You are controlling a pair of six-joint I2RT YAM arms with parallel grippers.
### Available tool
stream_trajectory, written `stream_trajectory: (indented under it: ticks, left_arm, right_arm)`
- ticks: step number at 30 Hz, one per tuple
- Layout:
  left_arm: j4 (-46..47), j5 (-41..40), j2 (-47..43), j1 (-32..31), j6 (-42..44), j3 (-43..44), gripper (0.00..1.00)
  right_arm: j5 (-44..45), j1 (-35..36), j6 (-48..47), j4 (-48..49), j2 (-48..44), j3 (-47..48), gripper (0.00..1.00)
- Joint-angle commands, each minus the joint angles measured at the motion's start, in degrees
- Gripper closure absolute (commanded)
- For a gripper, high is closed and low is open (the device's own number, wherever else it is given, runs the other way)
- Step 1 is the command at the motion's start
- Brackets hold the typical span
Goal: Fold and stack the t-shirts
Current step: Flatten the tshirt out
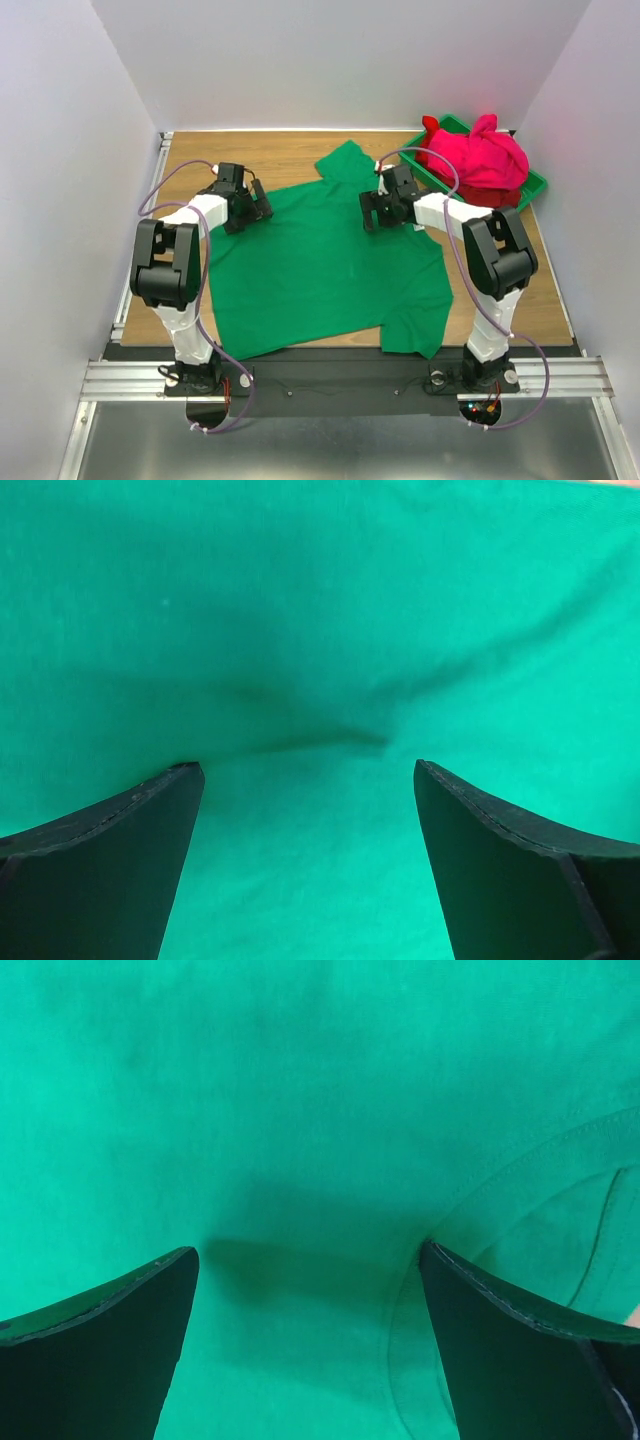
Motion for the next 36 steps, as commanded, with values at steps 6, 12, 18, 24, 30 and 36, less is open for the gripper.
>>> stream_trajectory:
  ticks: [6, 12, 18, 24, 30, 36]
  left_arm:
    - [-0.9, -1.2, 4.4, 2.9, 3.4, 5.2, 0.02]
    - [-1.7, -1.1, 9.0, 3.4, 4.7, 10.7, 0.01]
    - [-3.7, -1.5, 14.8, 5.1, 5.8, 18.9, 0.01]
    - [-4.3, 1.3, 19.9, 5.4, 9.0, 28.2, 0.02]
    - [-5.4, 2.0, 21.2, 5.4, 10.7, 35.2, 0.01]
    - [-5.4, -1.5, 13.3, 4.9, 12.7, 34.6, 0.01]
  right_arm:
    - [1.3, 0.5, 1.3, -2.9, 8.7, 9.4, 0.03]
    - [1.3, 0.6, 1.4, -4.8, 13.1, 16.2, 0.03]
    - [1.1, 0.7, 1.2, -7.5, 18.8, 24.7, 0.03]
    - [0.5, 0.8, 1.2, -10.2, 24.3, 34.7, 0.03]
    - [-0.5, 0.8, 0.9, -11.0, 25.5, 39.8, 0.02]
    - [-0.5, 0.8, 1.0, -10.8, 19.9, 41.9, 0.00]
